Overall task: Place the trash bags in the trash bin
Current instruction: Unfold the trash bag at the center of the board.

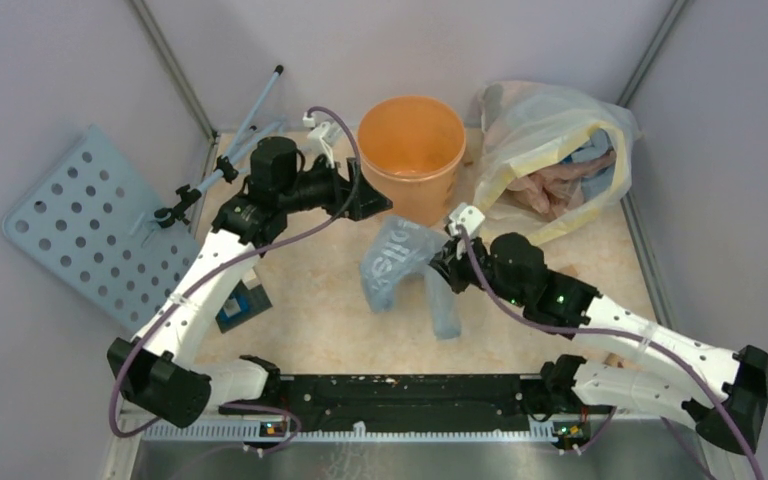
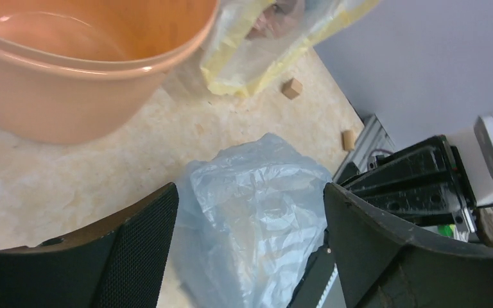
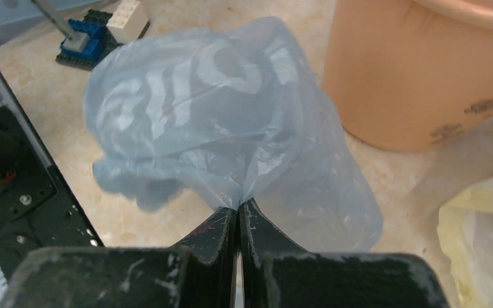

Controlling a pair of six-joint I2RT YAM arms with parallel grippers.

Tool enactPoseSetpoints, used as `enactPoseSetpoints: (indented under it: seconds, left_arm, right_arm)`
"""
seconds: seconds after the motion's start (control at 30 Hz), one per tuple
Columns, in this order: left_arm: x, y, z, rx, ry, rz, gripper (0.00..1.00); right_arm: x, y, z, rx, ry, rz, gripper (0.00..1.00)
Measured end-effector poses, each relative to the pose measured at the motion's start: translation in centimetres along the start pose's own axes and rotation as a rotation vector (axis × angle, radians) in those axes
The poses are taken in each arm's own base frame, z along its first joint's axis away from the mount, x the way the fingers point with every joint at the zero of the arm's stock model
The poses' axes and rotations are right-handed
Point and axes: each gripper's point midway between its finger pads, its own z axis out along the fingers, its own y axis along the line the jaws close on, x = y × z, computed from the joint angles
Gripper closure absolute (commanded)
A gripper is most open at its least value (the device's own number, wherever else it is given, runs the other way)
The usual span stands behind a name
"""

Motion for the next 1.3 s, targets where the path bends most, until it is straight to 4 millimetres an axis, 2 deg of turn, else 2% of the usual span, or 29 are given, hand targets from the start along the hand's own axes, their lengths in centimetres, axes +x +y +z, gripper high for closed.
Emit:
enactPoseSetpoints:
  seconds: [0.17, 0.27, 0.37, 0.43, 0.6, 0.73, 0.83, 1.0, 1.13, 1.3]
  left_arm:
    - [-1.8, 1.2, -2.2, -0.084, -0.110, 0.040, 0.10]
    - [-1.7, 0.9, -4.0, -0.108, -0.166, 0.083, 0.13]
    - [-0.4, 0.3, -5.3, -0.098, -0.194, 0.123, 0.15]
    - [1.3, 0.2, -5.8, -0.077, -0.193, 0.134, 0.15]
    - [6.6, 1.0, -5.7, -0.036, -0.129, 0.061, 0.03]
    - [10.0, 0.9, -6.0, 0.000, -0.117, -0.026, 0.01]
    - [10.7, -0.5, -6.6, 0.053, -0.139, -0.065, 0.01]
    - [10.4, -2.5, -7.6, 0.130, -0.205, -0.122, 0.01]
    - [11.2, -1.6, -7.3, 0.114, -0.224, -0.157, 0.05]
    - [12.2, -0.2, -5.3, 0.062, -0.181, -0.198, 0.01]
  right_arm:
    - [0.3, -2.2, 0.5, 0.060, 0.105, 0.203, 1.00]
    - [1.1, -2.6, 1.0, 0.073, 0.162, 0.322, 1.00]
    - [1.6, -2.7, 1.2, 0.086, 0.202, 0.423, 1.00]
    - [1.2, -2.7, 1.3, 0.096, 0.216, 0.471, 1.00]
    - [-1.8, -3.0, 1.4, 0.125, 0.175, 0.550, 1.00]
    - [-3.3, -3.6, 1.4, 0.161, 0.129, 0.592, 1.00]
    - [-3.2, -3.8, 1.5, 0.178, 0.126, 0.614, 1.00]
    - [-3.1, -3.8, 1.8, 0.188, 0.127, 0.637, 1.00]
    - [-3.2, -4.1, 2.0, 0.213, 0.117, 0.681, 1.00]
    - [-3.4, -4.0, 2.0, 0.216, 0.109, 0.726, 1.00]
